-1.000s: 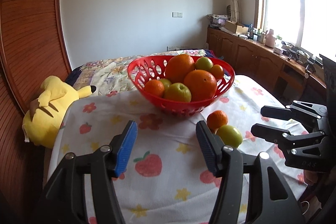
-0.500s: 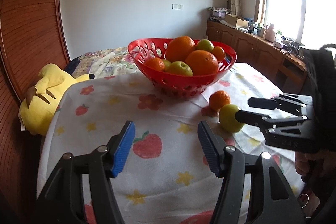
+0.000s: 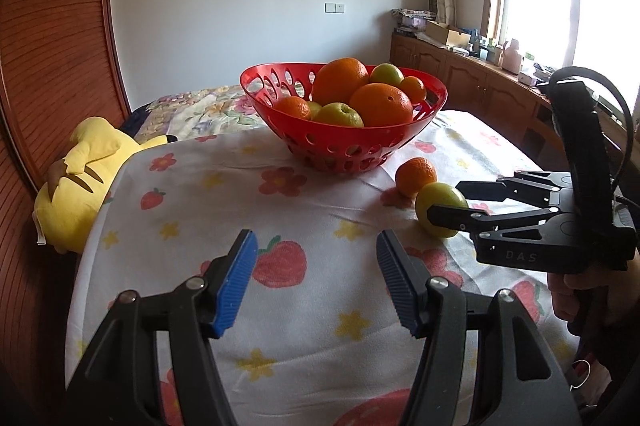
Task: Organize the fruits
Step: 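Move the right tool to a green apple while the left tool approaches a tangerine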
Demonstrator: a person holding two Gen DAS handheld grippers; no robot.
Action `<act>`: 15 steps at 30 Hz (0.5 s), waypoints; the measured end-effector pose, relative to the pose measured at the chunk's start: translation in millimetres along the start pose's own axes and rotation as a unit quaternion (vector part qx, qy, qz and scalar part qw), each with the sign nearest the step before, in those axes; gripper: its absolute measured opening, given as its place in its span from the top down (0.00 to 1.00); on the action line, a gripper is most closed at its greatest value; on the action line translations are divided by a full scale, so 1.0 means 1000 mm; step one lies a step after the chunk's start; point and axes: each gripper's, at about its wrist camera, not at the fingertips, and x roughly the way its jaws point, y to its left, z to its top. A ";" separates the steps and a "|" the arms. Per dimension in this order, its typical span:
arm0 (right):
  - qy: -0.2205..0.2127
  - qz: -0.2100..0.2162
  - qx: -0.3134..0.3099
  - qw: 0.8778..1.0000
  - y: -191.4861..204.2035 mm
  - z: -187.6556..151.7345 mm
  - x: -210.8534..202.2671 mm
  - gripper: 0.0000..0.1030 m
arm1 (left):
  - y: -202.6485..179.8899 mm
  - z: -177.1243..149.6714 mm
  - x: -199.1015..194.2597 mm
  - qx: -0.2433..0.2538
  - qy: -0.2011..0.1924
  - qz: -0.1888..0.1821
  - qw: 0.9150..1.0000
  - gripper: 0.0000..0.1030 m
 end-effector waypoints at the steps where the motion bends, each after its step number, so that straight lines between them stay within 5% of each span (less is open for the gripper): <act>1: 0.004 0.001 0.000 1.000 0.000 0.000 0.002 0.48 | 0.000 0.000 0.001 -0.001 0.001 0.000 1.000 0.40; 15: 0.023 0.009 -0.006 1.000 0.004 -0.004 0.014 0.49 | -0.005 -0.003 0.010 0.003 0.011 -0.001 1.000 0.40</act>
